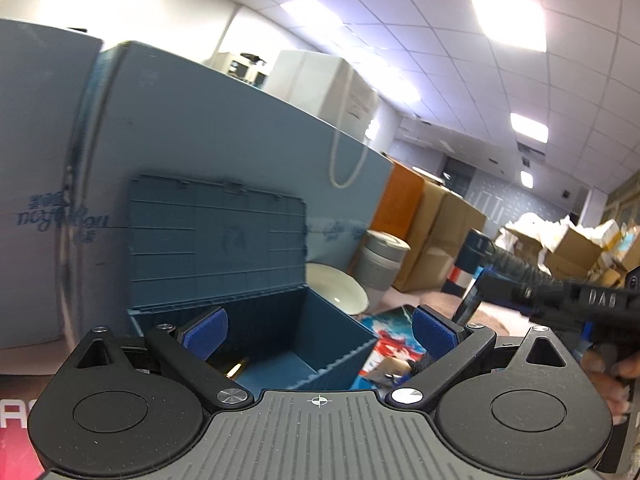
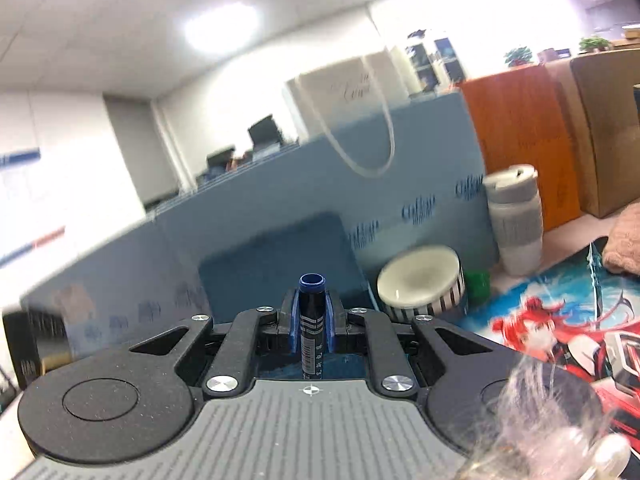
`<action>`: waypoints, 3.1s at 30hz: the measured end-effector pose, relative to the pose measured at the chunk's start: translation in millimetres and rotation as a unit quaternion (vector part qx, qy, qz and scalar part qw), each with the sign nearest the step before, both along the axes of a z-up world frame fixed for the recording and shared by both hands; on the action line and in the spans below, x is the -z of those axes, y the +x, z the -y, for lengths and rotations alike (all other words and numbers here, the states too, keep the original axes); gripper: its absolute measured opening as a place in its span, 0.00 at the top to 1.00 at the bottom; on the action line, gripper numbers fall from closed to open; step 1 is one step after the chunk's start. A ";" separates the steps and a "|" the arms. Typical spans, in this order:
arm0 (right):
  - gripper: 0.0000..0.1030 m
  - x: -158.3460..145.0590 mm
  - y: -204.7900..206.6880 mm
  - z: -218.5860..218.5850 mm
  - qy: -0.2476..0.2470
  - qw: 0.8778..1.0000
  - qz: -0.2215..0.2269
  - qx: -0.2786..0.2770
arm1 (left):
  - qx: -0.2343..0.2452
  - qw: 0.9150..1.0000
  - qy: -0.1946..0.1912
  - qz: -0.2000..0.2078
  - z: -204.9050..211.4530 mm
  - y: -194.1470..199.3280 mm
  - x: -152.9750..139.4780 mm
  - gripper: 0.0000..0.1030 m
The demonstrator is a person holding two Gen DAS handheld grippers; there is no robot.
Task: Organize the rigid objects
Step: 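Carry the dark marker into the blue box and open the right tool, then move the open right tool back over the mat toward the green tube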
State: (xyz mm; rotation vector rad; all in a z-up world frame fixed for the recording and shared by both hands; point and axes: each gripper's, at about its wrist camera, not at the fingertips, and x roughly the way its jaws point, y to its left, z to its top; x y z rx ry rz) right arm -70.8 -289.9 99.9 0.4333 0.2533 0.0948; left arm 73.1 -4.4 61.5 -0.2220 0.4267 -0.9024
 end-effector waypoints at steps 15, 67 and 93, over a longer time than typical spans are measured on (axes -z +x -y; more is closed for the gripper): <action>0.88 6.4 76.2 -37.3 0.054 0.998 0.020 0.013 | -0.076 0.997 -0.021 -0.012 -32.0 16.9 -2.7 0.03; 0.50 64.5 130.0 -90.3 -0.061 0.989 -0.120 0.061 | -0.094 0.995 -0.025 -0.034 -45.0 30.3 7.7 0.02; 0.00 55.5 -60.3 -15.4 -0.258 0.959 -0.021 0.114 | 0.086 0.995 0.040 0.017 53.7 -37.5 4.9 0.00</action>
